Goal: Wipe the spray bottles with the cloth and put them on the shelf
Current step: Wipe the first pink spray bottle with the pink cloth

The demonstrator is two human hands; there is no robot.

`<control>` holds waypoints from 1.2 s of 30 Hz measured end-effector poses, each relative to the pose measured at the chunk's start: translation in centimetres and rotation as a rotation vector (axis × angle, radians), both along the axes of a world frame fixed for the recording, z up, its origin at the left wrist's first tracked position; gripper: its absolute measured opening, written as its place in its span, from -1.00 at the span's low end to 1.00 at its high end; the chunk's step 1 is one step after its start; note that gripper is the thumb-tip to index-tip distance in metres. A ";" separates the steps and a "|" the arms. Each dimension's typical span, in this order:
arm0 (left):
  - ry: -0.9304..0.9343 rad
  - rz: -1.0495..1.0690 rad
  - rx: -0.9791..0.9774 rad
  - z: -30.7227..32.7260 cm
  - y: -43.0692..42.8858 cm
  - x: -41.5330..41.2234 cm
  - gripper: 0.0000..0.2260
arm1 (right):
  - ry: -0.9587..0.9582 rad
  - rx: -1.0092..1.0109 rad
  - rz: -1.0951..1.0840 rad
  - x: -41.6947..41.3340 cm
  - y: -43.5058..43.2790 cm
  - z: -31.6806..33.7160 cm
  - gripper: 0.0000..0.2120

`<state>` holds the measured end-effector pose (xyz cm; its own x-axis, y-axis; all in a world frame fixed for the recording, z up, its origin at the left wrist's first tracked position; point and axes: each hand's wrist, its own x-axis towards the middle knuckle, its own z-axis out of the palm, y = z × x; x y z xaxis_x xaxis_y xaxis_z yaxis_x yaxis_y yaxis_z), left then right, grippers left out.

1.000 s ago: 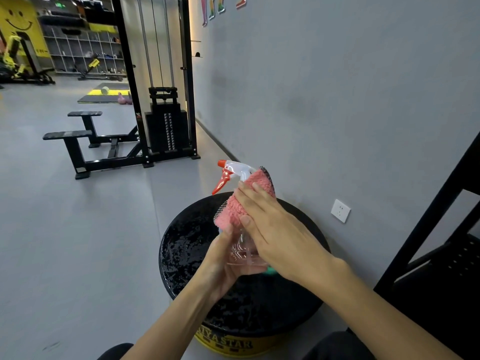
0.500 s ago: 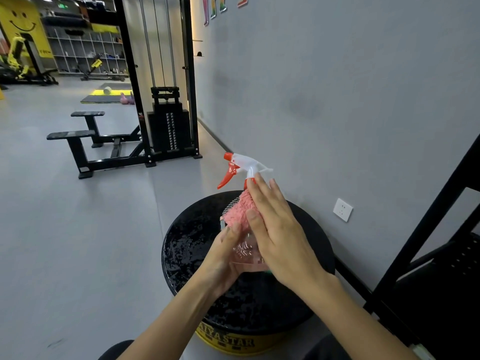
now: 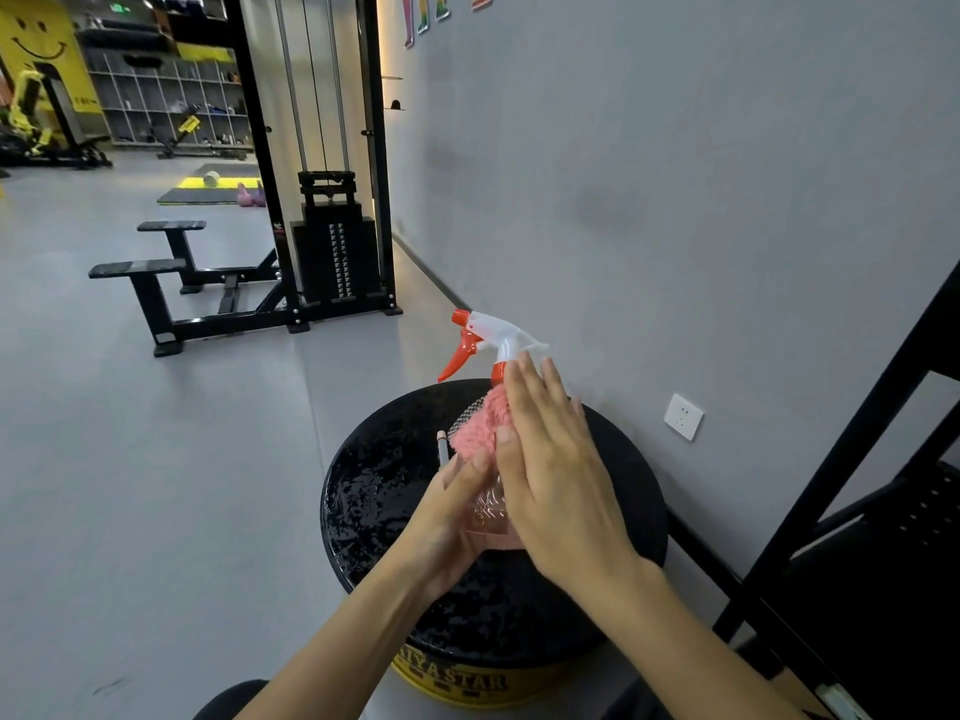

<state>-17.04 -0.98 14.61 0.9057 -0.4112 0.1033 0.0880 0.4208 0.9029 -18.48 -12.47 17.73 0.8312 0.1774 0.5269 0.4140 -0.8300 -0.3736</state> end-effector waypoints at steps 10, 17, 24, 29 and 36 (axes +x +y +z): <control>0.017 -0.017 -0.028 -0.2 0.4 0.3 -0.37 | -0.012 -0.050 -0.012 -1.4 0.3 -1.5 -0.48; 0.009 -0.053 -0.051 -0.5 -0.1 0.1 -0.37 | 0.151 0.106 0.012 1.4 -1.2 1.0 -0.50; 0.031 -0.029 -0.097 -0.4 0.7 0.4 -0.42 | 0.144 0.157 0.141 -2.1 -0.4 -1.1 -0.49; 0.015 -0.072 -0.069 0.0 0.7 0.0 -0.43 | 0.179 0.217 0.153 -1.0 -0.3 -0.3 -0.51; 0.018 -0.049 -0.089 -0.1 0.4 0.1 -0.42 | 0.166 0.201 0.145 -0.1 -0.2 0.4 -0.51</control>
<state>-16.95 -0.60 14.49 0.8866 -0.4452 0.1256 0.1261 0.4939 0.8603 -18.59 -12.68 18.18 0.8826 0.2065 0.4223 0.4423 -0.6691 -0.5972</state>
